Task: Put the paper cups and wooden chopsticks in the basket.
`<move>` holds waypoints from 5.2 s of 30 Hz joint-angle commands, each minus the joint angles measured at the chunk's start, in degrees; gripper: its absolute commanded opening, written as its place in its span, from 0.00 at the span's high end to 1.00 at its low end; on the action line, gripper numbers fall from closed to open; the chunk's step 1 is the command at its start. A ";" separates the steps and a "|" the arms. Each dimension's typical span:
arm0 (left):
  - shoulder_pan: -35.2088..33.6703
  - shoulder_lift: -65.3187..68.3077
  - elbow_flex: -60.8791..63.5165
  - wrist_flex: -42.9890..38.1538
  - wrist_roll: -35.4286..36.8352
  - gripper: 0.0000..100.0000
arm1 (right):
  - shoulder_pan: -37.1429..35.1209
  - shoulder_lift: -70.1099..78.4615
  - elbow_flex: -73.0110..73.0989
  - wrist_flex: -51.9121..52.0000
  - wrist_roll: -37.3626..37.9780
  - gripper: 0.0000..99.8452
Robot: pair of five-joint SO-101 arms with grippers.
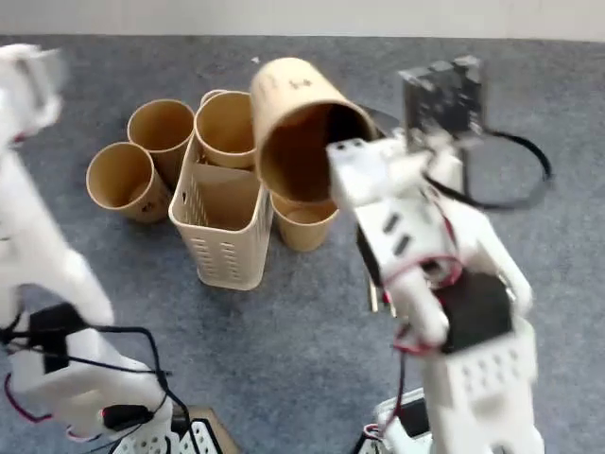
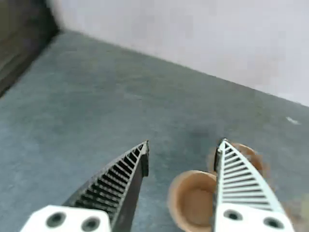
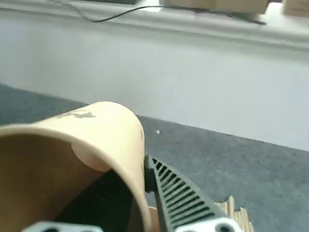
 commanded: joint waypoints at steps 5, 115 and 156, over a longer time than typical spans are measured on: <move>-9.19 -0.13 -1.54 -0.53 -0.97 0.76 | -3.21 17.19 -4.26 -4.44 -0.62 0.99; -9.63 28.53 -10.42 -0.70 -16.00 1.00 | -0.66 25.98 21.67 -10.42 3.87 0.75; 37.41 -6.55 18.15 -1.76 -7.47 1.00 | 12.44 7.08 -5.49 21.67 5.45 1.00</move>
